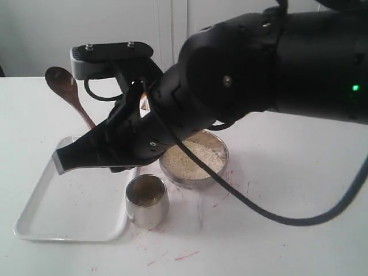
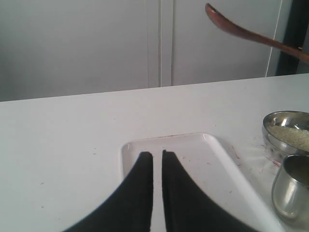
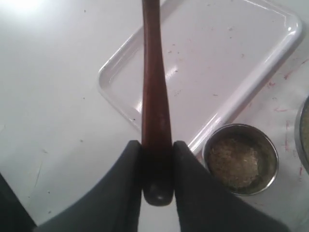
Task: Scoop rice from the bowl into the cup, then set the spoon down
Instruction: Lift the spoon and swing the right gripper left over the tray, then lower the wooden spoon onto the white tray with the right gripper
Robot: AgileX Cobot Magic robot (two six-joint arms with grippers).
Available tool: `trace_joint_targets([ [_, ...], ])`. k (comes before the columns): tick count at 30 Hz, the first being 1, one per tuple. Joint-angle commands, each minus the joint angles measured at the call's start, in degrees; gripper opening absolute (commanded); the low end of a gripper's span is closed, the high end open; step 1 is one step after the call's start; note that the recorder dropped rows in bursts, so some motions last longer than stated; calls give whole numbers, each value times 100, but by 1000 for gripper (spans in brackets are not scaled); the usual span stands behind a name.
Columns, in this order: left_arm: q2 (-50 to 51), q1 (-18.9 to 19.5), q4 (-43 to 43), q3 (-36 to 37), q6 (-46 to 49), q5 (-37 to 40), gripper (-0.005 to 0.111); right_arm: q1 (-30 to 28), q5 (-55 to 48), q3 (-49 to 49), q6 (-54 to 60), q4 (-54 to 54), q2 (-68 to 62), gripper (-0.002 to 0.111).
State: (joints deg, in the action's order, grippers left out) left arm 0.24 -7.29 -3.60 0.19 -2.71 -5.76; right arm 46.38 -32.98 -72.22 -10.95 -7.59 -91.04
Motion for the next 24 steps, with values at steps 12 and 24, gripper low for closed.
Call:
trace_joint_targets([
  [12, -24, -14, -22, -19, -12, -25, 14, 267, -789, -1658, 350, 35, -1524, 0],
  [24, -24, -14, -22, -19, -12, -25, 14, 267, -948, -1862, 326, 277, -2338, 0],
])
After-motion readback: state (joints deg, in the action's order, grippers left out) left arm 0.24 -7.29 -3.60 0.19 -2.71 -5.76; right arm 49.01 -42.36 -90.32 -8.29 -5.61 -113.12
